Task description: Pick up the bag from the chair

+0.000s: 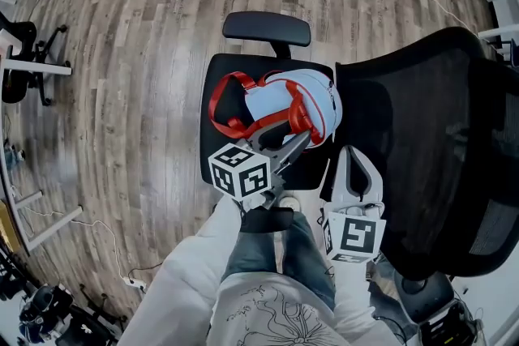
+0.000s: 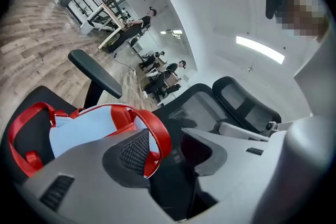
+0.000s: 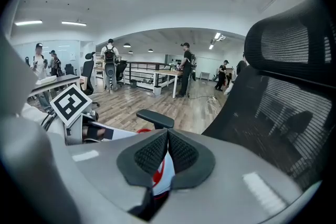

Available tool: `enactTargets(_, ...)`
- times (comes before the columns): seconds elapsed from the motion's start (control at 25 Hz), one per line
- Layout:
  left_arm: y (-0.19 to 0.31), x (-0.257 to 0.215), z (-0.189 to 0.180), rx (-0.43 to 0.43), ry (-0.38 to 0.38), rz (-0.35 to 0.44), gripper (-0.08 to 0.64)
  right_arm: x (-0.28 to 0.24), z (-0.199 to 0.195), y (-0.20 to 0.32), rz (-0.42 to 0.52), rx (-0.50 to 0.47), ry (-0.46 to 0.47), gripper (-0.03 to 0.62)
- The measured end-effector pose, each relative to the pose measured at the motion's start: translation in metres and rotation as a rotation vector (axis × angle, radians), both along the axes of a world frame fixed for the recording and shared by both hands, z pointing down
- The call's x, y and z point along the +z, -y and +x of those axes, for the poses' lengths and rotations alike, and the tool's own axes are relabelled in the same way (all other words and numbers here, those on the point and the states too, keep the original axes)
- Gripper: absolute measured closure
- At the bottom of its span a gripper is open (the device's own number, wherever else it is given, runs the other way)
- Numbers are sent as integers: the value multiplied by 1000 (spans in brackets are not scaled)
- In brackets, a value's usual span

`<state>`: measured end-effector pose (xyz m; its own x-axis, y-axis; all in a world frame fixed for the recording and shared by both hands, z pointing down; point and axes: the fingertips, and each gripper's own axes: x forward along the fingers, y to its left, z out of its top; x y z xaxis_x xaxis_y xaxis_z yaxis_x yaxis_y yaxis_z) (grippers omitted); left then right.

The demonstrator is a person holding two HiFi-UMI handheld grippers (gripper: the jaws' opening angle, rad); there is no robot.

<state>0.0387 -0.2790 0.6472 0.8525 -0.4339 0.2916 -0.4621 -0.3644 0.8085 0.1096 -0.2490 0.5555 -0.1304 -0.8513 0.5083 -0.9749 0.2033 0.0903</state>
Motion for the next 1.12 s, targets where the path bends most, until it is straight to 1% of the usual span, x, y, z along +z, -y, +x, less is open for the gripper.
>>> enactTargets(0.12, 7, -9, 11, 7, -33, 14, 428, -1, 7, -2, 1, 13, -2, 581)
enactTargets(0.28, 14, -6, 26, 25, -30, 13, 436, -1, 15, -4, 4, 31, -3, 581)
enactTargets(0.4, 16, -6, 32, 19, -41, 4, 450, -2, 20, -7, 6, 40, -4, 581)
enactTargets(0.56, 18, -12, 39, 24, -69, -12, 477, -3, 27, -7, 3, 48, -7, 581)
enactTargets(0.72, 17, -15, 35, 25, -101, -45, 502, -4, 28, -7, 4, 53, -6, 581)
enactTargets(0.8, 15, -18, 30, 28, -94, -42, 506, -6, 27, -5, 6, 51, -3, 581)
enactTargets(1.0, 9, -26, 25, 54, -31, -9, 512, -12, 24, 0, 15, 44, 4, 581)
enactTargets(1.12, 7, -34, 21, 54, -12, 8, 514, -17, 19, 2, 26, 32, 8, 581)
